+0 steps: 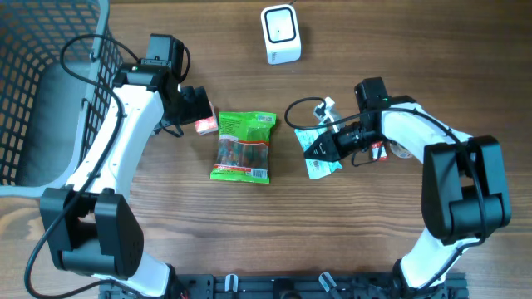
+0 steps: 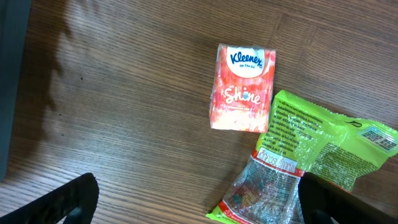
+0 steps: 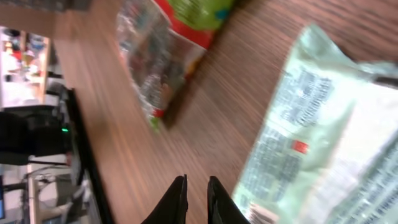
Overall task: Scan the item barcode
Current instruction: 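Lift tissue pack with right gripper up to white scanner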
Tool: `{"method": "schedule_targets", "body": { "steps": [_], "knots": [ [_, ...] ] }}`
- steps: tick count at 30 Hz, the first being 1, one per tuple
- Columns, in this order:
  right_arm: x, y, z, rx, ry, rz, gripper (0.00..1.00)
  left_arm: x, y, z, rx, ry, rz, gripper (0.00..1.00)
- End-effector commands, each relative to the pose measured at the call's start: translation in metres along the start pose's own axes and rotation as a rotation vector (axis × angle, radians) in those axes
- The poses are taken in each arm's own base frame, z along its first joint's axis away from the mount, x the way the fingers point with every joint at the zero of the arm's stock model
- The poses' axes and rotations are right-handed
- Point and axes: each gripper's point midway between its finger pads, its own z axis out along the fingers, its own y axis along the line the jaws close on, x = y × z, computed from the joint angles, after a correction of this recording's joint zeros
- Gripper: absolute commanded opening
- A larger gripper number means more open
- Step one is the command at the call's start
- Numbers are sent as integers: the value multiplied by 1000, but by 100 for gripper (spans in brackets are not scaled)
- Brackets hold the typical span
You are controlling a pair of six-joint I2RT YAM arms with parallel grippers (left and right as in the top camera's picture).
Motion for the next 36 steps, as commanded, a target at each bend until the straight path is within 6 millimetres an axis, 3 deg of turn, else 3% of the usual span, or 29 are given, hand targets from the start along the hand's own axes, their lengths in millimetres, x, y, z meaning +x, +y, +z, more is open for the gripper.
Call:
{"method": "schedule_targets", "body": {
  "steps": [1, 4, 7, 9, 11, 15, 17, 20, 22, 24, 26, 29, 36],
  "knots": [
    [26, -18, 10, 47, 43, 25, 12, -5, -1, -8, 11, -23, 9, 100],
    [46, -53, 25, 180, 10, 172, 11, -5, -1, -8, 11, -23, 9, 100],
    [53, -51, 29, 162, 10, 189, 15, -5, -1, -8, 11, -23, 9, 100],
    [39, -25, 21, 53, 6, 132, 20, -5, -1, -8, 11, -23, 9, 100],
    [15, 7, 1, -28, -12, 54, 26, -5, -1, -8, 11, -23, 9, 100],
    [-34, 44, -46, 20, -89, -66, 44, -5, -1, -8, 11, -23, 9, 100],
    [-49, 45, -61, 95, -121, -120, 47, -5, -1, -8, 11, -23, 9, 100],
    [-56, 7, -77, 356, -116, -116, 50, -5, -1, -8, 11, -23, 9, 100],
    [-50, -25, -83, 517, -99, -24, 49, -5, -1, -8, 11, -23, 9, 100],
    [-38, -56, -90, 665, -90, 107, 41, -5, -1, -8, 11, -23, 9, 100],
    [-23, -74, -96, 769, -72, 220, 34, -5, -1, -8, 11, -23, 9, 100],
    [3, -76, -87, 762, -1, 319, 26, -5, -1, -8, 11, -23, 9, 100],
    [55, -73, -45, 671, 83, 407, 27, -5, -1, -8, 11, -23, 9, 100]
  ]
}}
